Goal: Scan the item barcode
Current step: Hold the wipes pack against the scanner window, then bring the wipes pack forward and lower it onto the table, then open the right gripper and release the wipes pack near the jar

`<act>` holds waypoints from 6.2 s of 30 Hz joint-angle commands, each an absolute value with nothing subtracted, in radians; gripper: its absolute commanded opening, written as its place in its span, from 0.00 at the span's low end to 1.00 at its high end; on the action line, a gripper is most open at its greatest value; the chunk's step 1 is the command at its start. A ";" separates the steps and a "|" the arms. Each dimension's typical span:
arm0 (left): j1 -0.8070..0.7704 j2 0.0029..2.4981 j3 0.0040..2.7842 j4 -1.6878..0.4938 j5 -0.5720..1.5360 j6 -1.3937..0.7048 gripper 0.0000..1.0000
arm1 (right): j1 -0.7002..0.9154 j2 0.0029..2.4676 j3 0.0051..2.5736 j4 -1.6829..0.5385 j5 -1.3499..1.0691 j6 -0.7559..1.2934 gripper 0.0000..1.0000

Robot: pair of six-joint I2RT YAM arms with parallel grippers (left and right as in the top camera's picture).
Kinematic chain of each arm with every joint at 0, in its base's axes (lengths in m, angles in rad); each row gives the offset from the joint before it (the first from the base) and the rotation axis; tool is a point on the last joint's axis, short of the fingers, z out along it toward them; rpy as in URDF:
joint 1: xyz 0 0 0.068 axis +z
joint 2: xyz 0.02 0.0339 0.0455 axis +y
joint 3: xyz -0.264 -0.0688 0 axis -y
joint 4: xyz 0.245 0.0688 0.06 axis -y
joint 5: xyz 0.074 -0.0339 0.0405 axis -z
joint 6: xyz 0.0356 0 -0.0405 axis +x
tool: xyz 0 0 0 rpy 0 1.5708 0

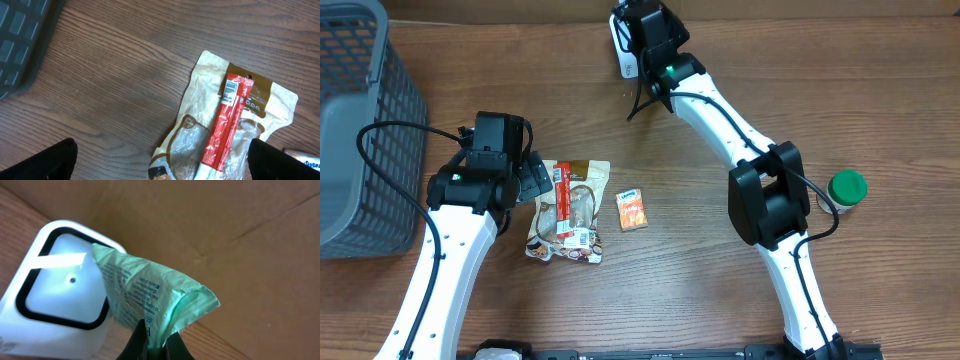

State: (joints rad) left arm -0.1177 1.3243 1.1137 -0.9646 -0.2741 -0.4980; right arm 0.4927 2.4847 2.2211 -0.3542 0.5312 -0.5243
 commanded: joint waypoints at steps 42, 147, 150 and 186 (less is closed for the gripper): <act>-0.118 1.320 1.130 -0.964 -0.287 -0.494 0.99 | 0.559 2.423 2.247 -0.488 0.445 -0.521 0.04; -0.118 1.320 1.130 -0.964 -0.287 -0.494 1.00 | 0.106 2.049 1.667 -1.293 0.044 0.352 0.41; -0.118 1.320 1.130 -0.964 -0.287 -0.494 1.00 | 0.106 2.049 1.625 -1.284 0.072 0.353 0.41; -0.118 1.320 1.130 -0.964 -0.287 -0.494 1.00 | 0.145 2.000 1.471 -1.011 -0.130 0.358 0.59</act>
State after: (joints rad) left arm -0.1177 1.3243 1.1141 -0.9649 -0.2741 -0.4980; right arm 0.1204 2.0090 1.5490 -1.0679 -0.0914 0.3241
